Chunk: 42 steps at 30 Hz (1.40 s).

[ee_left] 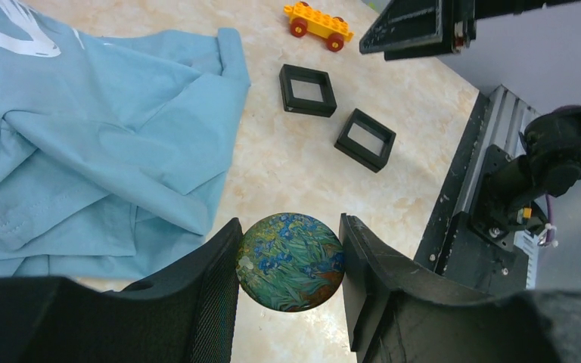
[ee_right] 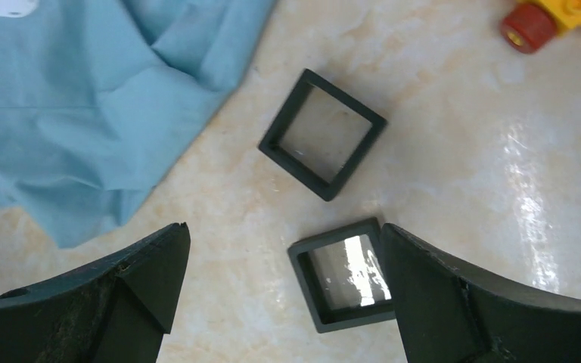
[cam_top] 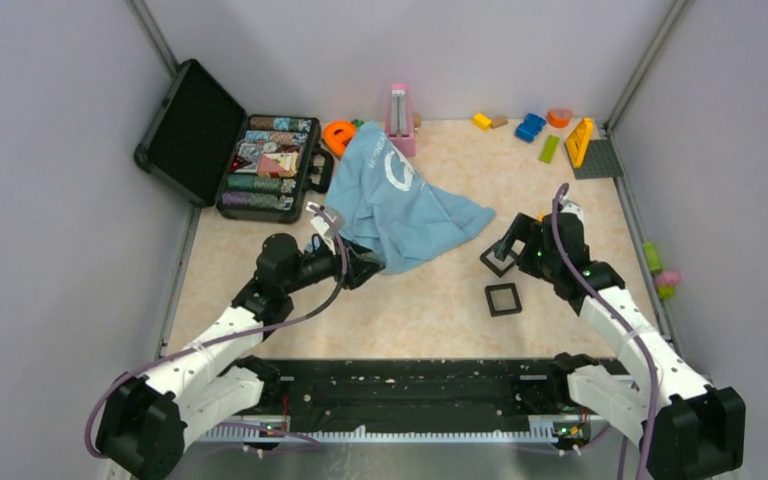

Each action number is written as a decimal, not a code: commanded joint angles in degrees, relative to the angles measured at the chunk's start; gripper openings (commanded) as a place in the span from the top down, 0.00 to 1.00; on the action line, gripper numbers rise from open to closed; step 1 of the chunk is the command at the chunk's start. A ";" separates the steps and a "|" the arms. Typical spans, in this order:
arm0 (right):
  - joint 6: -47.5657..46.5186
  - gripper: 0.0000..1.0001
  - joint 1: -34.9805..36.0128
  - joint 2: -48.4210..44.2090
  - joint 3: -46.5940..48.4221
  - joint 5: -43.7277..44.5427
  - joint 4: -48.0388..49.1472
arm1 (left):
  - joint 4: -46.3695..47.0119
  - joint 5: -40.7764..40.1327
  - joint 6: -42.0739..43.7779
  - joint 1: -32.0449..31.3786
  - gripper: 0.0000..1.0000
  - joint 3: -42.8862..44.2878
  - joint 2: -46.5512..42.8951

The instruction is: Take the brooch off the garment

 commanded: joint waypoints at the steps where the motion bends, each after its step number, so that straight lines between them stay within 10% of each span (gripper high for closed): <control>1: 0.79 0.01 -1.79 1.13 -2.26 5.49 -0.71 | 4.90 -3.35 -4.92 -0.05 1.00 1.97 -0.87; 18: -2.62 0.02 -6.67 7.40 -16.79 -21.02 17.59 | 7.46 -18.68 -9.18 -0.02 1.00 -7.43 -12.42; 42: -7.52 0.11 16.67 15.00 -3.03 8.29 -1.39 | 9.38 -11.35 -5.28 -0.05 1.00 -7.33 -9.38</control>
